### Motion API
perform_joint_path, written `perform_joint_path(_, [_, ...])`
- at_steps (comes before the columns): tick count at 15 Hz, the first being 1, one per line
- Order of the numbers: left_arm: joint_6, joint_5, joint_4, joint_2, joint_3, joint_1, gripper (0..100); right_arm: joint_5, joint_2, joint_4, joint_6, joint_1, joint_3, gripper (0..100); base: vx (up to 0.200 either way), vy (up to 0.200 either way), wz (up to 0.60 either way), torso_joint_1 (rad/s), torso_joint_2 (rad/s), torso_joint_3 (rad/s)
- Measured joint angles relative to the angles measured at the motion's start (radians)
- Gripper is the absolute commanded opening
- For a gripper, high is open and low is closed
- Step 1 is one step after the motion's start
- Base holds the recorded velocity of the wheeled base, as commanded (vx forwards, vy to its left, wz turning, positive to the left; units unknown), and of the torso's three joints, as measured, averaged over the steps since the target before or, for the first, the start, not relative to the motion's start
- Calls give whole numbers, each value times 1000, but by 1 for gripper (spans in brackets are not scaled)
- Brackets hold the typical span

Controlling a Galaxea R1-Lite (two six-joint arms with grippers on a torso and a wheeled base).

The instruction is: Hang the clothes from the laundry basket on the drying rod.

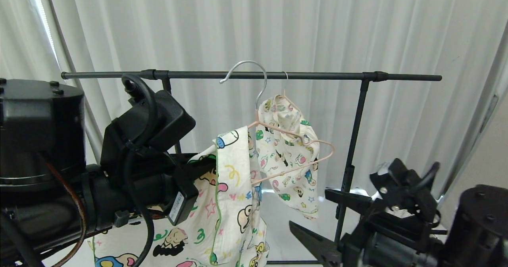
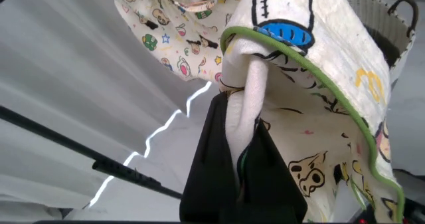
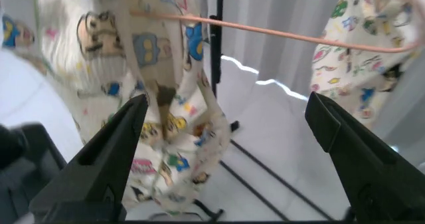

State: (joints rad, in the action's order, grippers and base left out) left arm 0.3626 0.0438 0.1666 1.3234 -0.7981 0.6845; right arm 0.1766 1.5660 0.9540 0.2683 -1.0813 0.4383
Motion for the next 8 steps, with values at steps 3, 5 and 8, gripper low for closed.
perform_joint_path(3, [0, -2, 47, -1, 0, 11, 0, 90, 136, 1, 86, -64, 133, 100, 0, 0, 0, 0, 0, 0])
perform_joint_path(5, [0, -3, 54, -3, -1, 25, 0, 104, 197, 1, 93, -76, 177, 100, 0, 0, 0, 0, 0, 0])
perform_joint_path(8, [0, -4, 56, -9, -2, 50, 0, 164, 260, 2, 93, -69, 208, 100, 0, 0, 0, 0, 0, 0])
